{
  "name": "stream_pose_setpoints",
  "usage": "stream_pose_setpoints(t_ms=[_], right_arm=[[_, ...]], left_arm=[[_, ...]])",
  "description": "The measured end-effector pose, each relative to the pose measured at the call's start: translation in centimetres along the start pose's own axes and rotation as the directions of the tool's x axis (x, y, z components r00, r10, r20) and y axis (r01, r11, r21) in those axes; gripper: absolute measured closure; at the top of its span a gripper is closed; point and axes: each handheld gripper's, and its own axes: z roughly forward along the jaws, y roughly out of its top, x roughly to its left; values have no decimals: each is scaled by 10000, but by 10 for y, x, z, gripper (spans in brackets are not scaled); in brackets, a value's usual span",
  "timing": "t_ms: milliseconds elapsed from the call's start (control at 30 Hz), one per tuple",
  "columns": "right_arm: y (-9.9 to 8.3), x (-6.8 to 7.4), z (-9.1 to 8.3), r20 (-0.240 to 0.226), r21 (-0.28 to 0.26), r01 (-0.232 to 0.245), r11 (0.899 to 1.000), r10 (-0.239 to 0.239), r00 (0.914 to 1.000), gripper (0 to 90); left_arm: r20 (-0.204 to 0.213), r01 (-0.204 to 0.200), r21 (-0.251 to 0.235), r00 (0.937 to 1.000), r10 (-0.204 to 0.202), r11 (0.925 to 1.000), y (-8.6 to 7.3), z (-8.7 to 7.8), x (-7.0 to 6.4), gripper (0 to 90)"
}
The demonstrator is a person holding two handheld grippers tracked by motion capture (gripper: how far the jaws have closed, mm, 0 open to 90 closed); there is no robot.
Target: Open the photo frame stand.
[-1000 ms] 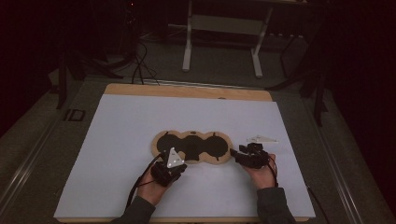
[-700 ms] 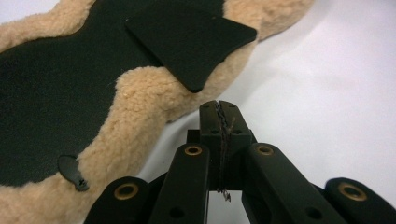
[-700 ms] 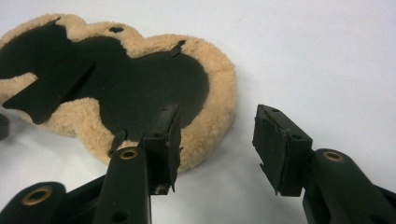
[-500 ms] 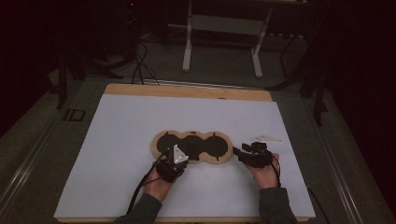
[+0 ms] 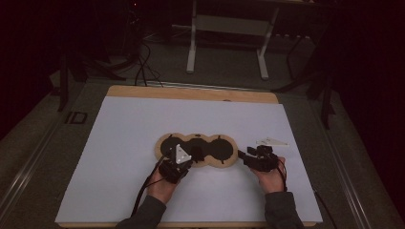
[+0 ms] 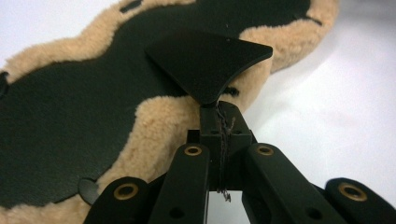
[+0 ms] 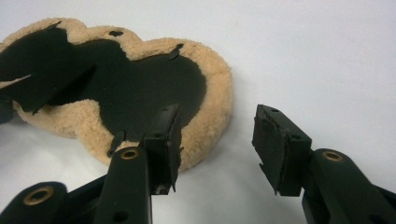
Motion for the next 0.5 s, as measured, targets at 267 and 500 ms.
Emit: stream_pose_setpoints(t_ms=[267,500], right_arm=[[0,-1,0,2,11,-6,10000,6,10000,514],[0,-1,0,-15,7,-2,10000,2,10000,515]], left_arm=[[-244,363,-441,9990,-374,9984,12,-6,8,884],[-311,590,-425,9977,-604,9974,14,-6,14,847]])
